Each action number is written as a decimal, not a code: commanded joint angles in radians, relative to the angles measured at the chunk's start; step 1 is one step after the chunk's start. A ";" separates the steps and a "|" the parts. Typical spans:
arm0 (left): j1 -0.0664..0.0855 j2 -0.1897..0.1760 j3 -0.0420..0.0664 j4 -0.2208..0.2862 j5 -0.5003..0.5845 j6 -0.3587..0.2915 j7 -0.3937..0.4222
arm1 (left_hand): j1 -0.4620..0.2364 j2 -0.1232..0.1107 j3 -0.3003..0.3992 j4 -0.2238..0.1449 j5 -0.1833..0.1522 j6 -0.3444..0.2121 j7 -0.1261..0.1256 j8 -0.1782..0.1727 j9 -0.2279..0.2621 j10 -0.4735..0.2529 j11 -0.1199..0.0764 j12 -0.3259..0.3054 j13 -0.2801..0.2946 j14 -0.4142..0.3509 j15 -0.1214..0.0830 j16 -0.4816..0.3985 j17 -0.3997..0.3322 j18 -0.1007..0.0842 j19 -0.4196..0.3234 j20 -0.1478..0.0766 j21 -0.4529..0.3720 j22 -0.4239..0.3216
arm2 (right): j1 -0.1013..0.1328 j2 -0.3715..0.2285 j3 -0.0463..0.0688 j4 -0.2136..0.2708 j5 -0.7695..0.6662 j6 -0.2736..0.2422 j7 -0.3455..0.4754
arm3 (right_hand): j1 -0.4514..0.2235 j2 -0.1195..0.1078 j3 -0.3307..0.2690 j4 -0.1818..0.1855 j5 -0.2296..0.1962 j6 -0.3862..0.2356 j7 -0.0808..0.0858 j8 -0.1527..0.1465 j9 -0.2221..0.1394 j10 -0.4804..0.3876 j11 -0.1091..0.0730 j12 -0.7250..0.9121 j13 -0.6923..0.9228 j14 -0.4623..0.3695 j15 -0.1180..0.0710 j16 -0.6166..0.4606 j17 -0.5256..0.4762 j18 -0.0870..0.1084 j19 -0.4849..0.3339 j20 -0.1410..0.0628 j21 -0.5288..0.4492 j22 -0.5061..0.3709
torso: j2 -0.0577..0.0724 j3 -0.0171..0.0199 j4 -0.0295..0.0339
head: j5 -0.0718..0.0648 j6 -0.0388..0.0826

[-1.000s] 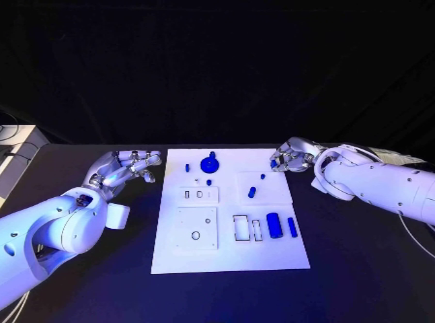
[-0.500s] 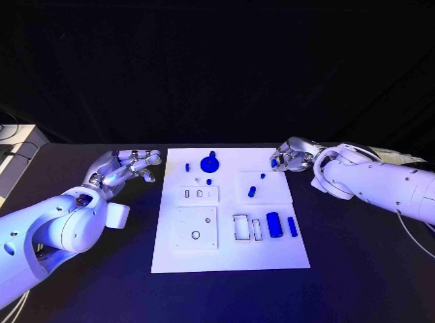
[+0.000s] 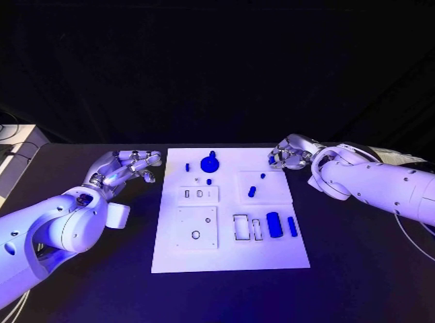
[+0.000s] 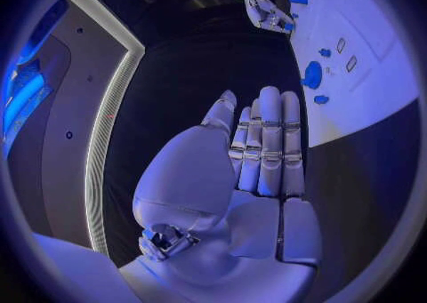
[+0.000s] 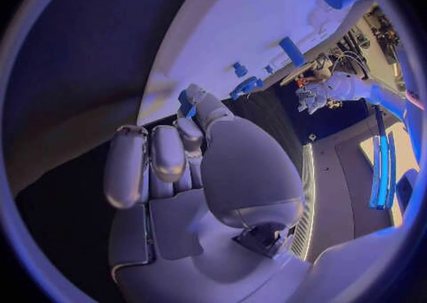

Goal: Assemble the parts on the task board

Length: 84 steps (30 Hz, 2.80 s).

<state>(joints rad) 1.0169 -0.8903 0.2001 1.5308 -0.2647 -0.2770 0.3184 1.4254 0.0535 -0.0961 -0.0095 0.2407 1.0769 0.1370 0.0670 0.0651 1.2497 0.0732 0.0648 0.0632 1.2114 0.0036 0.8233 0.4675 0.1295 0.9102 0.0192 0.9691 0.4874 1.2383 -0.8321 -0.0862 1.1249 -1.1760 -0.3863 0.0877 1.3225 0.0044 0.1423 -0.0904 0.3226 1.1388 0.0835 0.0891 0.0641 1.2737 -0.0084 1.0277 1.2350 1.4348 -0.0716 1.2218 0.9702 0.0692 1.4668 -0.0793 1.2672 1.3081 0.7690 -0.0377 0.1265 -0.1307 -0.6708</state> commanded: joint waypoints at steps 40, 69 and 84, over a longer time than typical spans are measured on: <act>0.135 0.182 -0.069 -0.098 -0.408 0.113 -0.716 | -0.291 -0.108 0.027 0.276 0.017 -0.043 -0.077 0.196 0.596 -0.027 -0.091 0.643 0.465 0.114 -0.074 0.271 0.267 -0.006 0.133 -0.068 0.228 0.284 | 0.073 0.207 -0.022 0.349 -0.230 0.100 -0.465 | 0.005 0.015 -0.033 -0.022 0.022 0.058 -0.001 -0.005 0.007 0.003 -0.003 -0.028 0.019 0.003 -0.007 -0.011 0.015 -0.016 0.038 -0.012 -0.003 0.180 | -0.057 0.0033 0.0009 | 0.061 -0.035; 0.147 0.234 -0.091 -0.099 -0.457 0.143 -0.774 | -0.256 -0.098 0.051 0.250 0.021 -0.050 -0.078 0.192 0.709 -0.040 -0.090 0.640 0.451 0.104 -0.073 0.268 0.263 -0.006 0.125 -0.066 0.196 0.309 | 0.047 0.269 -0.028 0.371 -0.235 0.120 -0.488 | 0.001 0.013 -0.031 -0.025 0.031 0.057 0.001 -0.006 0.007 0.002 -0.002 -0.030 0.023 0.003 -0.005 -0.014 0.015 -0.016 0.039 -0.010 -0.005 0.180 | -0.052 0.0042 0.0006 | 0.076 -0.046; 0.146 0.238 -0.092 -0.102 -0.459 0.174 -0.786 | -0.194 -0.077 0.059 0.173 0.020 -0.032 -0.084 0.184 0.709 -0.036 -0.095 0.640 0.450 0.104 -0.077 0.275 0.267 -0.009 0.128 -0.068 0.192 0.327 | 0.044 0.269 -0.028 0.380 -0.247 0.115 -0.493 | -0.001 0.010 -0.031 -0.025 0.035 0.057 0.002 -0.007 0.007 0.003 -0.002 -0.031 0.025 0.004 -0.005 -0.015 0.016 -0.015 0.039 -0.010 -0.007 0.179 | -0.053 0.0046 0.0005 | 0.075 -0.054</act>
<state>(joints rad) 1.1620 -0.6563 0.1083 1.4258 -0.7201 -0.1364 -0.4656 1.2241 -0.0258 -0.0369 0.1676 0.2595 1.0396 0.0533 0.2562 0.7766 1.2114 -0.0177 0.7078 0.5148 1.3186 -0.0715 1.0938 0.7330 0.1304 1.0366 -0.0500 1.1657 0.8138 1.2832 -0.5657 -0.1151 1.4992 -1.4055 -0.2780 -0.4077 1.3267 0.0150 0.1094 -0.1133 0.3537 1.1438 0.0786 0.0796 0.0661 1.2803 -0.0076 1.0004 1.2581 1.4383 -0.0750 1.2102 0.9861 0.0691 1.4643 -0.0839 1.2652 1.3081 0.7171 -0.0332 0.1265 -0.0542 -0.7234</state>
